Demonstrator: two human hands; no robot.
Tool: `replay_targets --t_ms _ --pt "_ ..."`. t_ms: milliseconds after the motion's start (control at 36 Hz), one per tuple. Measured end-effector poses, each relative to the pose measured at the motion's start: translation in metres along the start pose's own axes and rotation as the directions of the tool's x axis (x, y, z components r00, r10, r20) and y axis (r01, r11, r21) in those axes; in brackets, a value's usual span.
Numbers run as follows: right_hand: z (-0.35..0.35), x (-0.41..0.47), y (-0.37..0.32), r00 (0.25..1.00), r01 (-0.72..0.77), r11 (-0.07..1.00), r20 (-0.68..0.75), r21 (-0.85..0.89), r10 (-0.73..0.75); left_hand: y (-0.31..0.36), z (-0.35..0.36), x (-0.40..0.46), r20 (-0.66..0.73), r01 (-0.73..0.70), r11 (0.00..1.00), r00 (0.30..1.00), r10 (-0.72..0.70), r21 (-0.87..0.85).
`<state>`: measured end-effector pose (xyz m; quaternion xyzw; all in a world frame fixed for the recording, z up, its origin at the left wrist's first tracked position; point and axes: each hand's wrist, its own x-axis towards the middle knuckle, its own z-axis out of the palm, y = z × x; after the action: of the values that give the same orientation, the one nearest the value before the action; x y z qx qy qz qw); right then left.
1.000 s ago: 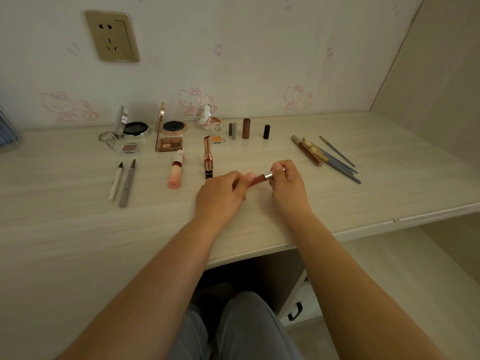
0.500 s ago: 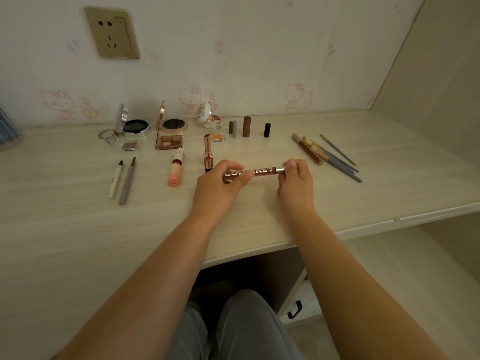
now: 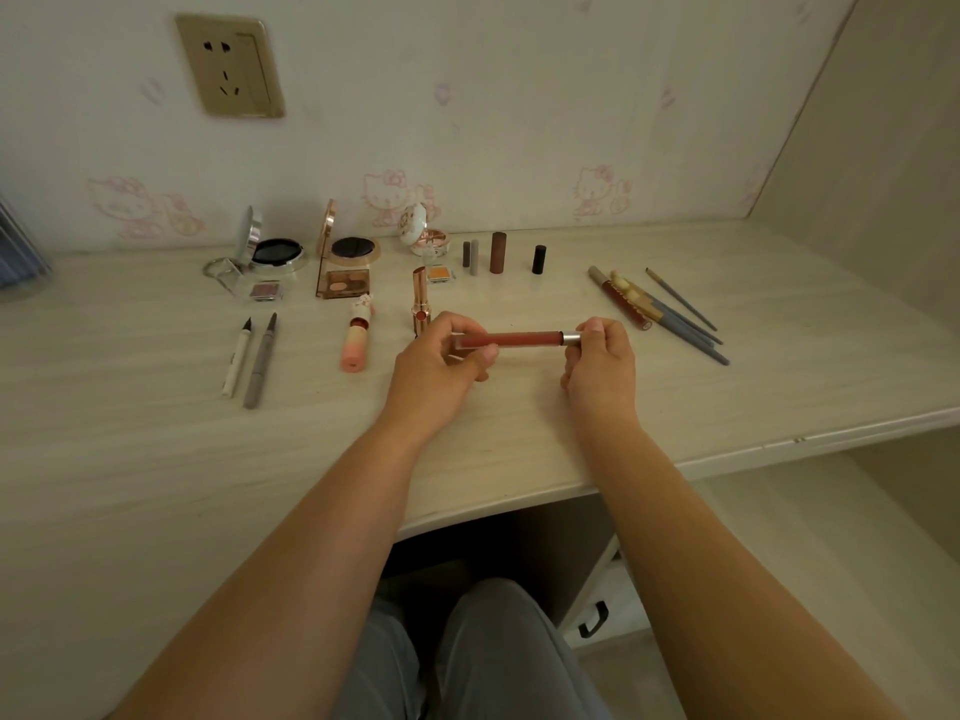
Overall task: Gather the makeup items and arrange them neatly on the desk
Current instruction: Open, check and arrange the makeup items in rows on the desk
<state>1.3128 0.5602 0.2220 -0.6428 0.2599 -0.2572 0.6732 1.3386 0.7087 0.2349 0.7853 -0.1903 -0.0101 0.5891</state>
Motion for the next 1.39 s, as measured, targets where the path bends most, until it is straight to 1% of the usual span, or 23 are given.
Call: replay_targets --t_ms 56,167,250,361,444,528,694,778,861,917,1000,1167,1250,1306,1389 --pt "0.000 0.000 0.000 1.000 -0.002 1.000 0.005 -0.003 0.002 0.002 -0.001 -0.001 -0.005 0.021 0.999 1.000 -0.021 -0.024" --pt "0.000 -0.001 0.000 1.000 -0.009 1.000 0.008 0.001 0.008 -0.001 -0.001 -0.001 -0.067 0.044 0.998 0.997 -0.046 -0.033" --pt "0.000 -0.001 -0.001 1.000 -0.018 1.000 -0.003 0.006 0.018 -0.001 -0.001 -0.002 -0.062 0.024 0.998 0.998 -0.028 -0.062" --pt "0.000 -0.002 -0.001 1.000 -0.019 1.000 -0.007 0.002 0.019 0.000 -0.002 -0.002 -0.051 -0.005 0.999 0.999 0.003 -0.040" --pt "-0.001 -0.002 -0.001 1.000 -0.017 1.000 0.001 -0.001 0.017 0.002 -0.002 -0.003 -0.124 0.038 0.999 0.991 -0.039 -0.008" --pt "-0.002 -0.002 -0.001 1.000 -0.025 1.000 -0.004 0.019 0.025 0.002 -0.001 -0.004 -0.178 0.086 0.996 0.980 -0.090 -0.028" --pt "-0.001 -0.004 -0.003 1.000 -0.021 1.000 -0.011 0.008 0.021 0.004 -0.002 -0.004 -0.080 0.034 0.999 0.996 -0.036 -0.027" --pt "-0.001 -0.004 -0.004 0.999 -0.028 1.000 -0.025 0.014 0.028 0.001 -0.002 -0.004 -0.062 0.009 1.000 0.998 -0.008 0.018" --pt "-0.002 -0.006 -0.005 0.999 -0.032 0.999 -0.033 0.038 0.033 0.002 -0.001 -0.004 -0.075 0.038 0.999 0.997 -0.037 0.013" --pt "-0.004 -0.007 -0.008 0.998 -0.047 0.995 -0.034 0.086 0.050 0.003 -0.001 -0.004 -0.079 0.073 0.997 0.994 -0.072 0.012" --pt "-0.007 -0.008 -0.013 0.996 -0.080 0.984 -0.029 0.161 0.086 0.003 -0.001 -0.003 -0.067 0.090 0.995 0.994 -0.088 0.033" --pt "-0.009 -0.002 -0.016 0.994 -0.104 0.966 -0.008 0.238 0.109 0.004 0.000 -0.007 -0.022 0.050 0.988 0.999 -0.048 0.148" --pt "-0.009 0.004 -0.019 0.991 -0.134 0.960 0.026 0.245 0.131 0.004 0.001 -0.007 0.038 0.040 0.971 0.998 -0.051 0.236" --pt "-0.009 0.010 -0.022 0.985 -0.172 0.953 0.068 0.251 0.160 0.006 0.003 -0.006 0.091 0.047 0.941 0.993 -0.082 0.335" --pt "-0.008 0.019 -0.025 0.971 -0.221 0.948 0.140 0.228 0.193 0.009 0.007 -0.003 0.153 0.027 0.869 0.981 -0.118 0.494"
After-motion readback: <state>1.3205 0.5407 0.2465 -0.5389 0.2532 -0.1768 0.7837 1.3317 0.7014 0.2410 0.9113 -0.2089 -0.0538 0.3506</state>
